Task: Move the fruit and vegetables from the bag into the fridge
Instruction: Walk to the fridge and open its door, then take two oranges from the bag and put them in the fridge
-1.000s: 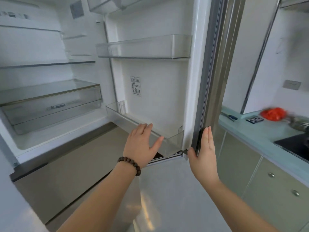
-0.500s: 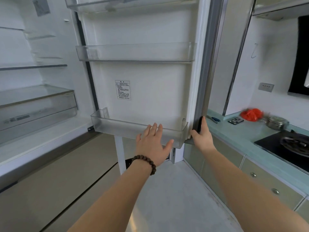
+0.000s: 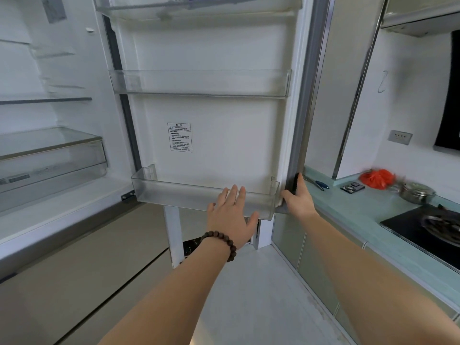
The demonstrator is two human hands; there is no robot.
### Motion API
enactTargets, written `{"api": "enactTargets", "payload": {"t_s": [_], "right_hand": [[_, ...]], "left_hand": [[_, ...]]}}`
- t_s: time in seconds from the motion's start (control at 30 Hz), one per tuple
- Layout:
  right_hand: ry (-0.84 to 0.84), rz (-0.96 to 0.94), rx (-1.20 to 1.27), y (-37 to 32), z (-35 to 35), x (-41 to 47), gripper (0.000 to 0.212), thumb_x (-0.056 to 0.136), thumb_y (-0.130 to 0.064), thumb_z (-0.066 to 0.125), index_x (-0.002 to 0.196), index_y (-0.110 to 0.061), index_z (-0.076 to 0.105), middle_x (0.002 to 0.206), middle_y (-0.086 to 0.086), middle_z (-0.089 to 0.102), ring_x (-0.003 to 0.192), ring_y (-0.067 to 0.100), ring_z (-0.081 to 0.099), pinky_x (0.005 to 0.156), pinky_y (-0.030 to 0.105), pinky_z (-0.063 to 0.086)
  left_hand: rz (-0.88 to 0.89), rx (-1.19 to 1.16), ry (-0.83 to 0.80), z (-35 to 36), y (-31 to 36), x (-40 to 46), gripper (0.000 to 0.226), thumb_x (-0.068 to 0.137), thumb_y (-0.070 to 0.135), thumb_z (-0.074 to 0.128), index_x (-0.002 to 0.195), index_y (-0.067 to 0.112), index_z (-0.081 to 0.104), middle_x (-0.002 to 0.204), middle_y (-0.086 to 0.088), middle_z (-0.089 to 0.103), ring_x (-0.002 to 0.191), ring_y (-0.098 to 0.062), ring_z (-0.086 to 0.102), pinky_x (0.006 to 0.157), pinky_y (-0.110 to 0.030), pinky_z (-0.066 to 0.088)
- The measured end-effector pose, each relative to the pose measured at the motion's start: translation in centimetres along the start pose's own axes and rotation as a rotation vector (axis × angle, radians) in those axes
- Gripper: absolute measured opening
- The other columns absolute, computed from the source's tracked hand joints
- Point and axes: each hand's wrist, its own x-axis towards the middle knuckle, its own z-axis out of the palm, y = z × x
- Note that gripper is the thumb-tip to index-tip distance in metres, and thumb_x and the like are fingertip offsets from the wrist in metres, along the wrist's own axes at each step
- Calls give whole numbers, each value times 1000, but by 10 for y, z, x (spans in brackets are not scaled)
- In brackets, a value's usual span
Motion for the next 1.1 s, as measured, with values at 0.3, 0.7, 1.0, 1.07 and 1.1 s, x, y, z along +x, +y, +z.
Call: {"api": "enactTargets", "payload": {"t_s": [0.3, 0.7, 1.0, 1.07, 1.1], "right_hand": [[1, -80, -92, 5, -5, -16, 71, 91, -20, 49, 149, -25, 9, 155, -5, 22, 141, 19, 27, 110, 32, 26], [165, -256, -718, 56, -26, -156, 61, 94, -36, 46, 146, -12, 25, 155, 9, 22, 145, 22, 12, 119, 36, 4], [332, 40, -853, 104, -60, -263, 58, 93, -38, 44, 144, -13, 32, 156, 7, 21, 145, 22, 11, 119, 37, 6], [389, 126, -870, 114, -70, -293, 57, 94, -40, 42, 143, -14, 33, 156, 6, 20, 145, 22, 10, 119, 37, 6], [418, 166, -876, 118, -76, -309, 56, 94, -40, 42, 143, -14, 33, 156, 5, 20, 145, 21, 9, 119, 37, 5]], "left_hand": [[53, -62, 52, 11, -7, -21, 68, 95, 54, 26, 152, 22, 7, 160, 3, 1, 147, -14, -4, 120, -42, 4], [152, -70, -28, 23, 17, -73, 70, 93, 57, 29, 151, 22, 11, 159, 2, 11, 147, -16, 3, 119, -45, 5], [373, -137, -174, 63, 56, -128, 70, 92, 57, 31, 150, 22, 15, 158, 0, 17, 146, -20, 10, 118, -46, 10], [438, -160, -212, 71, 69, -145, 70, 92, 57, 32, 150, 22, 15, 158, -1, 18, 146, -20, 11, 117, -46, 12], [464, -179, -232, 74, 76, -154, 69, 92, 56, 33, 150, 21, 15, 158, -1, 19, 146, -20, 12, 117, -46, 13]]}}
